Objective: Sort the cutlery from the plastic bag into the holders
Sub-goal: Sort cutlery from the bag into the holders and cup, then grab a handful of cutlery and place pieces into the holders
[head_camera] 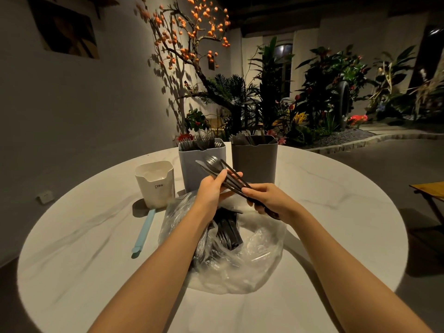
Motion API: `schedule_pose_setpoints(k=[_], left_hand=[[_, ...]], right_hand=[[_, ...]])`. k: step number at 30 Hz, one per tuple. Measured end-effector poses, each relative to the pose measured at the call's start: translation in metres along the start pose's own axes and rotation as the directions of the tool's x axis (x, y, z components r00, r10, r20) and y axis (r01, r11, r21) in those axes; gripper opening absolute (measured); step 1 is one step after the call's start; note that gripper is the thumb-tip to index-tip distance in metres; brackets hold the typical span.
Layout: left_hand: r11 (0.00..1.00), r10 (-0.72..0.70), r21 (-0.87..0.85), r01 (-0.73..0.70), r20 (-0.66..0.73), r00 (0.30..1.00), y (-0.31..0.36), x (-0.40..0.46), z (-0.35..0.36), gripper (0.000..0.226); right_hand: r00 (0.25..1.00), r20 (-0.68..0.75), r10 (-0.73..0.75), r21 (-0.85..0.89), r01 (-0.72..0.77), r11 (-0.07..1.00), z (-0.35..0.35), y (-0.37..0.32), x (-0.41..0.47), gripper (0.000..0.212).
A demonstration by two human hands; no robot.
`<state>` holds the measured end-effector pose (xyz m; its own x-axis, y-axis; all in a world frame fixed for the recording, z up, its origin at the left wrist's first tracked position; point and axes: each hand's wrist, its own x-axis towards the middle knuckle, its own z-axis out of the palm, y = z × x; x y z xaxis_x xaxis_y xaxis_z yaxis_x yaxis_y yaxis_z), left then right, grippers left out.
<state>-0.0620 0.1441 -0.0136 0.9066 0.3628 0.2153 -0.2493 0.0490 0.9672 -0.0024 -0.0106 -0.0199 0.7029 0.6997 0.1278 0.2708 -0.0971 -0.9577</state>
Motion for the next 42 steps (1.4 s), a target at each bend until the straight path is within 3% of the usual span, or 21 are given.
schedule_pose_setpoints(k=[3, 5, 10, 14, 17, 21, 25, 29, 38, 42], left_hand=[[1.0, -0.01, -0.03, 0.009, -0.029, 1.0, 0.001, -0.002, 0.002, 0.034], [0.992, -0.027, -0.124, 0.009, -0.138, 0.99, 0.006, -0.003, 0.004, 0.031], [0.926, 0.018, -0.353, -0.134, -0.314, 0.949, 0.015, -0.001, -0.007, 0.031], [0.838, -0.025, -0.517, -0.175, -0.357, 0.934, 0.016, -0.001, -0.013, 0.029], [0.784, -0.098, -0.609, -0.123, -0.317, 0.943, 0.012, 0.003, -0.01, 0.027], [0.83, -0.147, -0.558, 0.021, -0.182, 0.972, 0.01, 0.0, 0.003, 0.029], [0.952, -0.04, -0.305, 0.004, -0.113, 0.993, 0.011, -0.005, 0.01, 0.03], [0.982, -0.019, -0.19, -0.002, -0.108, 0.994, 0.013, -0.011, 0.013, 0.022], [0.927, -0.012, -0.357, -0.115, -0.334, 0.943, 0.015, -0.006, 0.009, 0.025], [0.847, -0.048, -0.501, -0.178, -0.405, 0.913, 0.02, 0.002, -0.006, 0.025]], right_hand=[[1.0, -0.003, 0.012, -0.019, -0.012, 1.0, -0.001, -0.001, -0.001, 0.018], [0.999, -0.016, 0.031, -0.046, -0.032, 0.998, -0.003, 0.0, -0.002, 0.022], [0.992, -0.058, 0.113, -0.044, -0.116, 0.992, -0.011, 0.005, -0.003, 0.029], [0.988, -0.136, 0.079, -0.101, -0.093, 0.99, -0.014, 0.006, -0.002, 0.033], [0.993, -0.118, 0.011, -0.065, -0.019, 0.998, -0.012, 0.003, -0.004, 0.032], [0.998, -0.054, -0.027, -0.011, 0.026, 1.0, -0.006, -0.003, -0.005, 0.031], [0.997, 0.024, -0.076, 0.069, 0.075, 0.995, -0.002, -0.008, -0.007, 0.031], [0.991, 0.107, -0.075, 0.096, 0.065, 0.993, 0.002, -0.008, -0.008, 0.028], [0.993, -0.021, 0.114, 0.166, -0.109, 0.98, -0.011, -0.008, -0.011, 0.03], [0.993, -0.047, 0.108, 0.477, -0.073, 0.876, -0.009, -0.009, -0.013, 0.031]])
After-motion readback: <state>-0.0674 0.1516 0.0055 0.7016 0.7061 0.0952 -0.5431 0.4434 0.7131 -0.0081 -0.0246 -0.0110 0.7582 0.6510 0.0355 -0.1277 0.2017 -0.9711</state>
